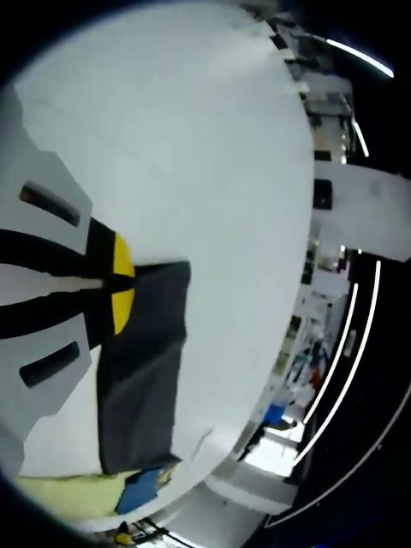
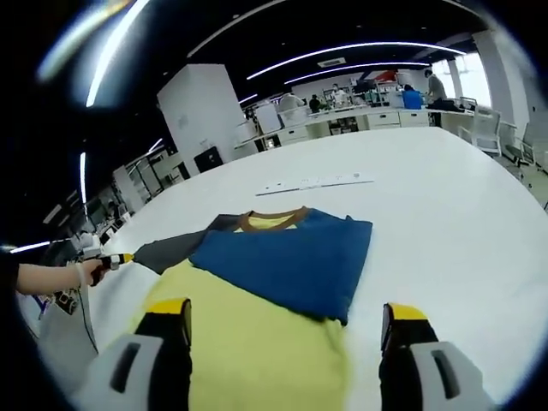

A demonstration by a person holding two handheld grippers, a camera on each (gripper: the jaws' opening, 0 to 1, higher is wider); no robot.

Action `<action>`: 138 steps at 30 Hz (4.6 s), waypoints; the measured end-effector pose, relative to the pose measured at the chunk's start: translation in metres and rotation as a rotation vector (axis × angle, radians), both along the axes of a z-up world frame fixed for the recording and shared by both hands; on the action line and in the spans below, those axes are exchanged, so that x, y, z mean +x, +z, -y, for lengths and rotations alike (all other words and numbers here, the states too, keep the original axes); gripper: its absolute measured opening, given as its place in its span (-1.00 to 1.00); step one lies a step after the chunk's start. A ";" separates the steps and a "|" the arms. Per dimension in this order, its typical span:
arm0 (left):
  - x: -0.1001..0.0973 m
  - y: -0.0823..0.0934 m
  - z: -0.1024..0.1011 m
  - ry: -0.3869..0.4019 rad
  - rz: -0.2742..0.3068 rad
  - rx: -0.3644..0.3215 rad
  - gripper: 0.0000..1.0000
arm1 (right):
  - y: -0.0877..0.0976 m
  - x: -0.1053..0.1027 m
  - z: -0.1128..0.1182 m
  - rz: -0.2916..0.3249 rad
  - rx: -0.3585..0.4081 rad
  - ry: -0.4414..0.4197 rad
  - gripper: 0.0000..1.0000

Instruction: Fold the garment on the visible template until the final outline fits inside the template.

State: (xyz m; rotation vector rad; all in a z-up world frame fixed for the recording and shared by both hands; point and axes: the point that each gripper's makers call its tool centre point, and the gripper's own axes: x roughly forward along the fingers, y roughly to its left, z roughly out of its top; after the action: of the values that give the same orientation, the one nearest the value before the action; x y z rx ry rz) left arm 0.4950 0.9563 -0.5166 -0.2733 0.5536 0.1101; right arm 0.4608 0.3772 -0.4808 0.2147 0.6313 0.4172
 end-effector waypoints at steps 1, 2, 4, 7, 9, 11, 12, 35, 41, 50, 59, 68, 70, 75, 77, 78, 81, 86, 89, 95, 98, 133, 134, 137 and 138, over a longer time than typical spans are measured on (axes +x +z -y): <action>0.001 0.003 0.001 0.001 0.013 -0.006 -1.00 | 0.000 0.000 0.000 0.000 0.001 -0.002 0.83; 0.002 0.008 0.002 0.007 0.027 -0.017 -1.00 | 0.000 0.000 0.000 0.001 0.002 -0.003 0.83; 0.006 0.019 0.004 0.014 0.064 -0.039 -1.00 | 0.001 0.000 0.000 0.004 0.005 -0.004 0.82; 0.013 0.036 0.014 -0.011 0.114 -0.051 -1.00 | 0.002 0.000 0.000 0.007 0.008 -0.003 0.81; 0.018 0.046 0.022 -0.035 0.137 -0.046 -1.00 | 0.002 0.000 -0.001 0.008 0.009 0.000 0.80; 0.022 0.056 0.033 -0.049 0.166 -0.072 -1.00 | 0.002 0.000 -0.002 0.011 0.008 0.004 0.80; 0.025 0.063 0.042 -0.060 0.185 -0.096 -1.00 | 0.002 0.000 -0.002 0.012 0.009 0.004 0.80; 0.081 0.124 0.230 -0.400 0.320 -0.235 -1.00 | 0.001 -0.006 0.009 0.016 0.034 -0.017 0.79; 0.090 0.135 0.281 -0.452 0.337 -0.338 -1.00 | -0.001 -0.010 0.012 0.011 0.033 -0.021 0.78; 0.092 0.154 0.352 -0.549 0.379 -0.381 -1.00 | -0.005 -0.010 0.017 0.001 0.030 -0.029 0.76; 0.094 0.148 0.414 -0.608 0.368 -0.430 -1.00 | -0.012 -0.015 0.023 -0.012 0.029 -0.037 0.75; 0.080 0.117 0.481 -0.725 0.307 -0.426 -1.00 | -0.009 -0.018 0.045 -0.014 0.019 -0.075 0.75; 0.073 0.108 0.493 -0.751 0.286 -0.430 -1.00 | -0.012 -0.020 0.050 -0.020 0.014 -0.084 0.75; 0.059 0.090 0.526 -0.812 0.238 -0.449 -1.00 | -0.018 -0.027 0.057 -0.035 0.011 -0.104 0.74; 0.053 0.084 0.539 -0.843 0.226 -0.446 -1.00 | -0.020 -0.029 0.060 -0.042 0.016 -0.114 0.74; 0.051 0.081 0.544 -0.847 0.210 -0.451 -1.00 | -0.021 -0.030 0.060 -0.043 0.020 -0.116 0.74; 0.042 0.071 0.561 -0.885 0.185 -0.453 -1.00 | -0.023 -0.032 0.061 -0.047 0.021 -0.120 0.74; 0.029 0.053 0.582 -0.932 0.131 -0.450 -1.00 | -0.026 -0.034 0.064 -0.053 0.024 -0.132 0.74; 0.026 0.042 0.588 -0.947 0.100 -0.448 -1.00 | -0.027 -0.034 0.065 -0.057 0.027 -0.137 0.73; 0.024 0.026 0.596 -0.966 0.066 -0.442 -1.00 | -0.029 -0.032 0.066 -0.062 0.025 -0.139 0.73; 0.024 0.020 0.596 -0.964 0.052 -0.438 -1.00 | -0.030 -0.031 0.068 -0.061 0.030 -0.142 0.73; 0.023 0.050 0.570 -1.129 0.223 -0.249 0.76 | -0.016 -0.026 0.054 -0.017 0.034 -0.078 0.81; 0.023 0.052 0.565 -1.134 0.219 -0.246 0.75 | -0.014 -0.026 0.053 -0.015 0.035 -0.076 0.81; 0.025 0.058 0.548 -1.128 0.235 -0.210 0.73 | -0.011 -0.025 0.050 -0.004 0.036 -0.064 0.81; 0.025 0.059 0.544 -1.125 0.235 -0.207 0.72 | -0.010 -0.024 0.048 0.000 0.033 -0.060 0.81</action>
State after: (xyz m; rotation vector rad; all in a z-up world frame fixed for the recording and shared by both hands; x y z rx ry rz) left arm 0.5202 0.4121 -0.4575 -0.1408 0.4190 -1.0605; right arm 0.4368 0.3290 -0.4904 0.2645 0.6163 0.3702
